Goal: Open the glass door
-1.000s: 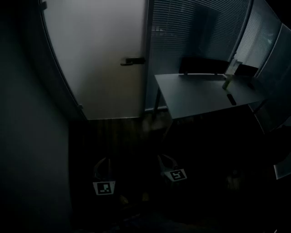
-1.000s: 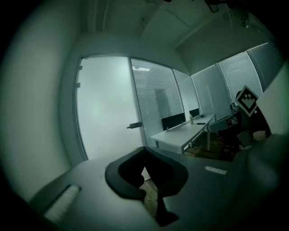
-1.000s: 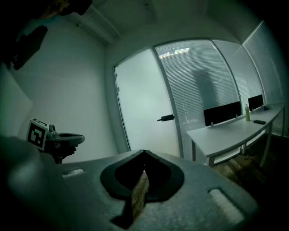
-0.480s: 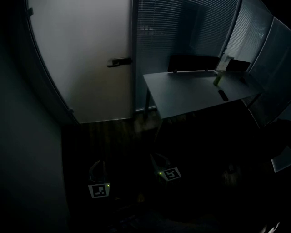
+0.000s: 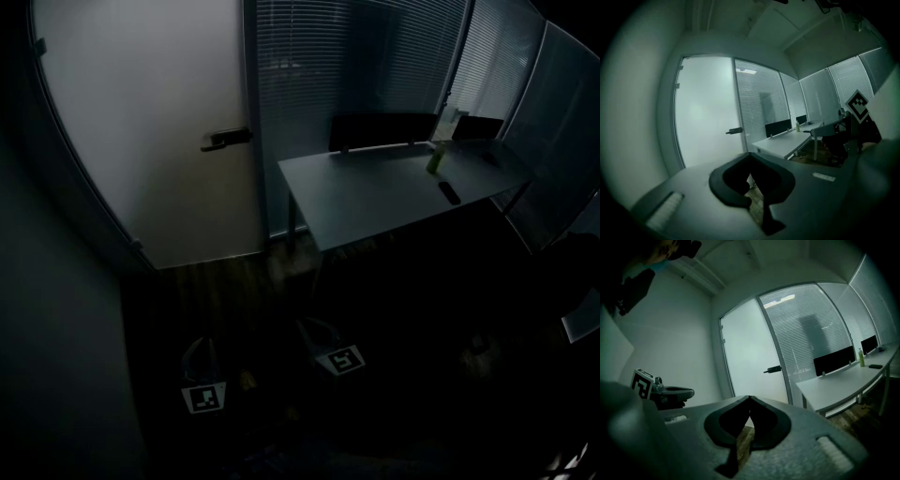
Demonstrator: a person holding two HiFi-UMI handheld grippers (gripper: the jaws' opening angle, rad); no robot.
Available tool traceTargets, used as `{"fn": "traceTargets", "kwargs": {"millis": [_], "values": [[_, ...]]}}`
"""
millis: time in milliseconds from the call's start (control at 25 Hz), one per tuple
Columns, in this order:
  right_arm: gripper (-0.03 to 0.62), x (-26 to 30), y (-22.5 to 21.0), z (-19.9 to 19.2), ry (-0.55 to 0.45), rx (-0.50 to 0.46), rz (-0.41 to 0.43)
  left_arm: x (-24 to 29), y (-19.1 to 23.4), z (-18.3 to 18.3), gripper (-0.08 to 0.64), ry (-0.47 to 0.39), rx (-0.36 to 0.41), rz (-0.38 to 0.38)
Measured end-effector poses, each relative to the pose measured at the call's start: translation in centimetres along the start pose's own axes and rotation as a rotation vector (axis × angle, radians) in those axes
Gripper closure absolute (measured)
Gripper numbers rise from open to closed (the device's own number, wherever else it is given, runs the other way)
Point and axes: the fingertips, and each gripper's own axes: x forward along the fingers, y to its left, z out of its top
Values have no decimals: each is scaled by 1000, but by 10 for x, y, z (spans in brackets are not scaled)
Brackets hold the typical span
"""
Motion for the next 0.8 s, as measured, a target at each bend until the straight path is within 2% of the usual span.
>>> {"fn": "traceTargets", "kwargs": {"millis": [400,800], "values": [[590,56,-28,3,10,15,-48,73,23,5,557,-1,22,-63],[591,148,-48,37,23,18,-89,163,79,29,557,-9,39,-105]]}}
